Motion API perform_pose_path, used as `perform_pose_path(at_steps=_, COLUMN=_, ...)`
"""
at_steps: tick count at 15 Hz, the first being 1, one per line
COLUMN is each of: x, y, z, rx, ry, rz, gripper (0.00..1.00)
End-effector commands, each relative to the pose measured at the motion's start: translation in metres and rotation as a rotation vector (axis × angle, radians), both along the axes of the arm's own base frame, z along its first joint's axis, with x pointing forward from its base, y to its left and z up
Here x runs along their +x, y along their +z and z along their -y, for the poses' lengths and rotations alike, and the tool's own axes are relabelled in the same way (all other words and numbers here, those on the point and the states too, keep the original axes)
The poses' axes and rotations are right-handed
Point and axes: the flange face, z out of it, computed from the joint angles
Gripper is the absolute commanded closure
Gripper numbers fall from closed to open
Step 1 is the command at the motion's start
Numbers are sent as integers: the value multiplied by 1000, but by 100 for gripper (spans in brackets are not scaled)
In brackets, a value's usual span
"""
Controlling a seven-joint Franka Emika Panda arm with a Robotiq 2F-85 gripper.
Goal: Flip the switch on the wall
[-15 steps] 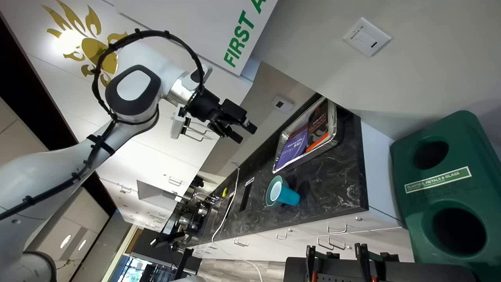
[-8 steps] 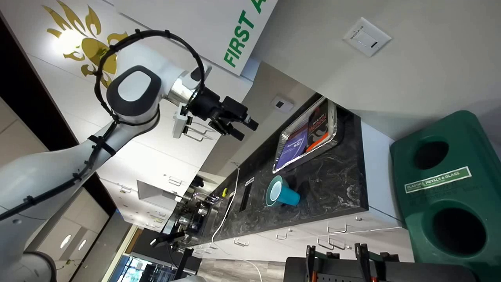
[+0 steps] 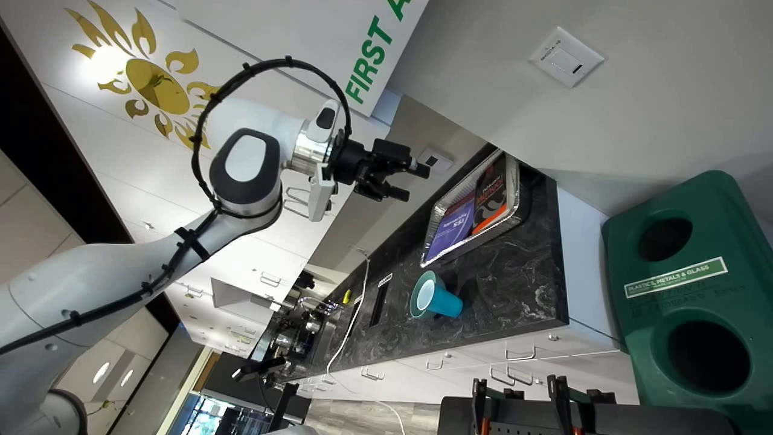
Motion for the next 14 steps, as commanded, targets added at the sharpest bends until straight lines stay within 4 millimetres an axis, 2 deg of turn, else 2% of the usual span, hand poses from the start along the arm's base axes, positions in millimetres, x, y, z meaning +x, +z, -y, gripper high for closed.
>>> perform_pose_path(at_steps=1, x=-2, y=-24, z=5, rx=-54, ry=34, rz=99, gripper=0)
perform_pose_path(at_steps=6, x=4, y=-58, z=16, rx=-107, ry=49, rz=237, gripper=0)
perform_pose_path(at_steps=9, x=8, y=-76, z=26, rx=-80, ry=7, rz=191, gripper=0)
perform_pose_path(at_steps=10, x=5, y=-69, z=18, rx=-83, ry=18, rz=212, gripper=0)
perform_pose_path(at_steps=12, x=5, y=-79, z=22, rx=-79, ry=10, rz=191, gripper=0)
perform_pose_path(at_steps=14, x=6, y=-80, z=23, rx=-79, ry=8, rz=188, gripper=0)
